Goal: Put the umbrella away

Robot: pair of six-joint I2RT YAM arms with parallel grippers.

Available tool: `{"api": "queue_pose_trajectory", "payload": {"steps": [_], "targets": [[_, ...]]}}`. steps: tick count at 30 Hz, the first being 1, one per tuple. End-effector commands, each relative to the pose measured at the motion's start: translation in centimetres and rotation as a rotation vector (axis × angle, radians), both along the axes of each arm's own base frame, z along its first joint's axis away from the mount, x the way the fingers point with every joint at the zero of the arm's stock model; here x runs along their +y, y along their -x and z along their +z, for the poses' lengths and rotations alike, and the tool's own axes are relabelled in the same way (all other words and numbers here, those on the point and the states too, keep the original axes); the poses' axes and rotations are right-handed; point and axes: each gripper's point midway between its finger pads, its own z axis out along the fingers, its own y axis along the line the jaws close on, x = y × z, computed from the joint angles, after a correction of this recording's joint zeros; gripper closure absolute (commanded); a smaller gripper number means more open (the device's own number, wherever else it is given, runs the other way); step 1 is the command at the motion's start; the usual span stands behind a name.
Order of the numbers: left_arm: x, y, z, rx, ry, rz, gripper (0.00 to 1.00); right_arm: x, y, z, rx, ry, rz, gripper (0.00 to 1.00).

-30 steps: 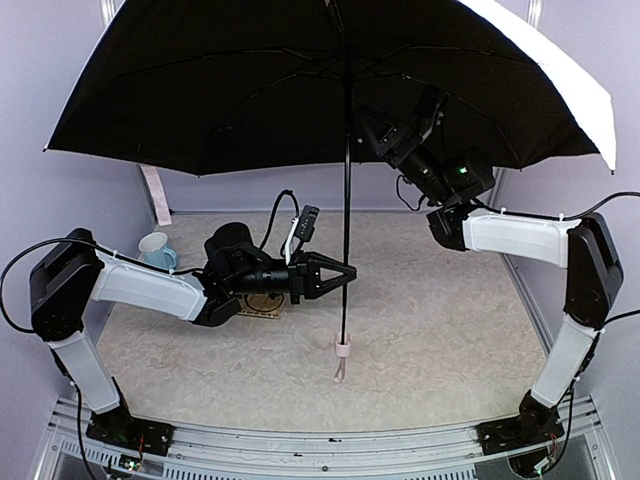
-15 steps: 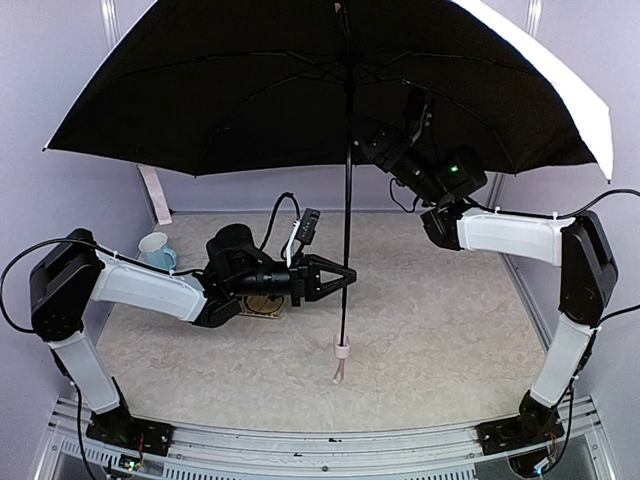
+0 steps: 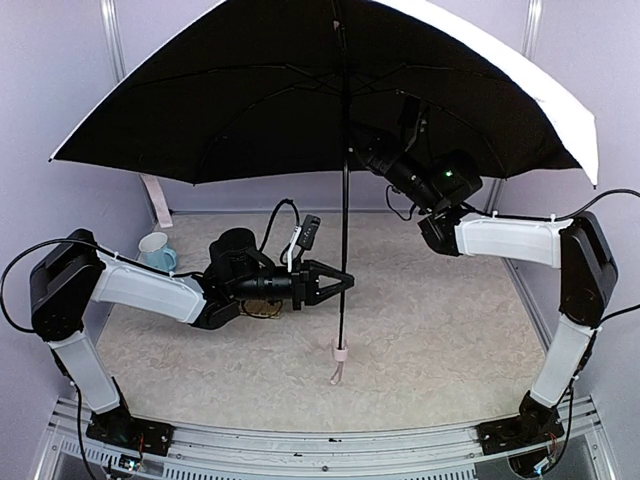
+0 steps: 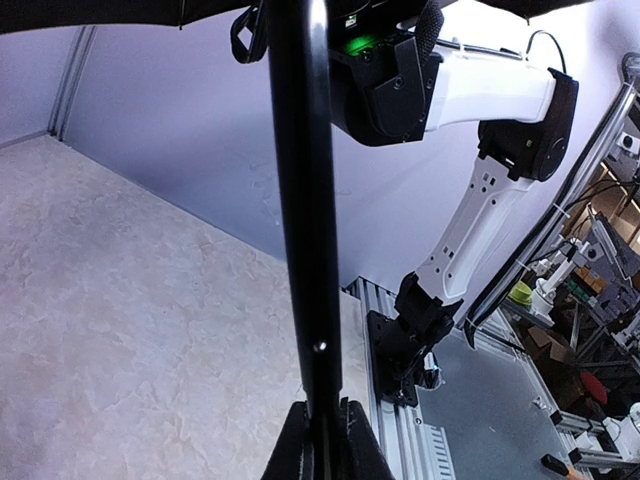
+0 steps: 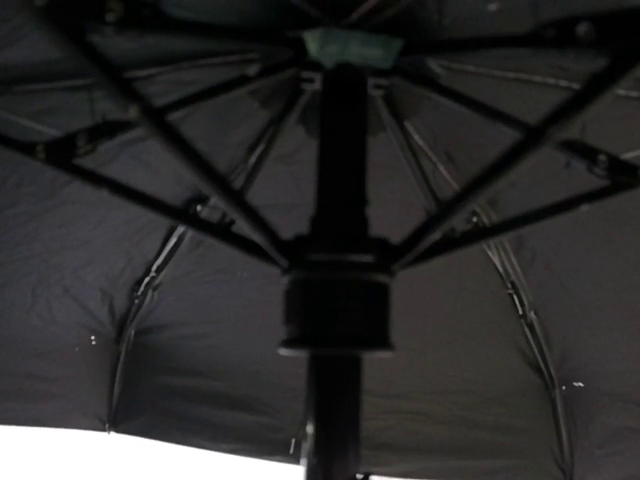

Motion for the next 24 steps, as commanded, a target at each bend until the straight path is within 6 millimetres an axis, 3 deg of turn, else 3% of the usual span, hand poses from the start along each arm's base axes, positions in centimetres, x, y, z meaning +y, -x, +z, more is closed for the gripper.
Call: {"api": "queue_pose_trajectory", "payload": {"steps": [1,6,10,19,24], "targets": [[0.0,1.8,2.5,-0.131,0.064,-0.059,0.85,-1.1,-0.9,-0.8,0.067,-0.016,-0.063,1.00],[0.4,-0.3,2.4,-0.067,0.070,-0.029,0.61,-1.5,-0.5,-3.1,0.166,-0.021,-0.083,1.00],[0.2,-2.2,2.2,-0.012,0.067,0.001,0.60,-1.0,1.0,-4.3,0.186,-0.013,-0.058,1.00],[-0.3,-3.8,1.0,0.042,0.056,0.040,0.70,0.1,2.9,-7.4,0.231,0.034,0.021,1.00],[-0.1,-3.9,0.2,0.094,0.072,0.032,0.94,0.1,3.6,-7.9,0.235,0.036,0.033,1.00]]}}
